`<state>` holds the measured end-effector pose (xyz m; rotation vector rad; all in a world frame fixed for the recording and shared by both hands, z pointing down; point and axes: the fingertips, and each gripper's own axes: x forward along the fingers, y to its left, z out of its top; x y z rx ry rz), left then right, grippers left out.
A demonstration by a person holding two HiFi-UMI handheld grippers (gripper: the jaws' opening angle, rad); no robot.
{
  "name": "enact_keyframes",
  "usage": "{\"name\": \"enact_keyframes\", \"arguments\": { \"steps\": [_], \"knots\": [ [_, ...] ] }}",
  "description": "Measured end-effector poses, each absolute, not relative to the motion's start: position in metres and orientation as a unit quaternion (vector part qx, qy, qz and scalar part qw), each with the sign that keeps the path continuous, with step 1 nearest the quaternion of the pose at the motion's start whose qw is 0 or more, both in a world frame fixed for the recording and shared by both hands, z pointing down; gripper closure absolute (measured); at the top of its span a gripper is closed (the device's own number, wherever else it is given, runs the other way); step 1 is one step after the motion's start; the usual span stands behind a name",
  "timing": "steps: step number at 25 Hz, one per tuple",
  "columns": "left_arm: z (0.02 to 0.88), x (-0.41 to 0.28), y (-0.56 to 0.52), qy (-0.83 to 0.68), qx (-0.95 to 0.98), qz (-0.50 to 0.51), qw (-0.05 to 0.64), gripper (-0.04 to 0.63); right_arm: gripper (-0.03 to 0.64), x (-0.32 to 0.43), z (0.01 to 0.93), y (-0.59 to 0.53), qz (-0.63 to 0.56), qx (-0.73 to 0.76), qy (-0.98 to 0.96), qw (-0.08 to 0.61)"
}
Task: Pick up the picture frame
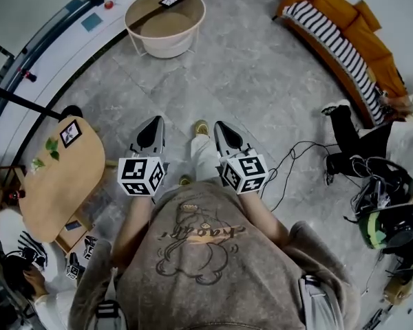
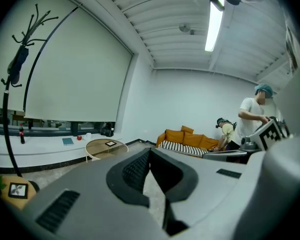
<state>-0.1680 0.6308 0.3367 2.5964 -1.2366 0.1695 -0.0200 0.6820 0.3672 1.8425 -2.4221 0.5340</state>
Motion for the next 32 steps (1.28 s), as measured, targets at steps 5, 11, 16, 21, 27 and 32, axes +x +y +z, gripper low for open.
{"name": "enact_keyframes", "arguments": {
  "steps": [5, 11, 16, 21, 27, 32],
  "knots": [
    [0.339, -0.164, 0.611, -0.428, 0.891, 0.059, 0.139, 0.577, 0.597, -0.012, 0.366, 0.66, 0.176, 0.593, -0.785, 0.029],
    [0.345, -0.152, 0.582, -0.427, 0.891, 0.065, 0.142, 0.577, 0.597, -0.007, 0.374, 0.627, 0.184, 0.58, -0.793, 0.034],
    [0.348, -0.148, 0.548, -0.428, 0.889, 0.068, 0.146, 0.577, 0.597, -0.005, 0.379, 0.593, 0.189, 0.574, -0.796, 0.039],
    [0.348, -0.143, 0.511, -0.432, 0.886, 0.07, 0.153, 0.577, 0.597, 0.003, 0.38, 0.554, 0.193, 0.573, -0.796, 0.035],
    [0.343, -0.135, 0.471, -0.431, 0.886, 0.076, 0.153, 0.577, 0.597, 0.017, 0.377, 0.51, 0.197, 0.578, -0.791, 0.025],
    [0.337, -0.127, 0.436, -0.433, 0.885, 0.076, 0.153, 0.577, 0.597, 0.028, 0.37, 0.472, 0.196, 0.584, -0.787, 0.023]
  ]
}}
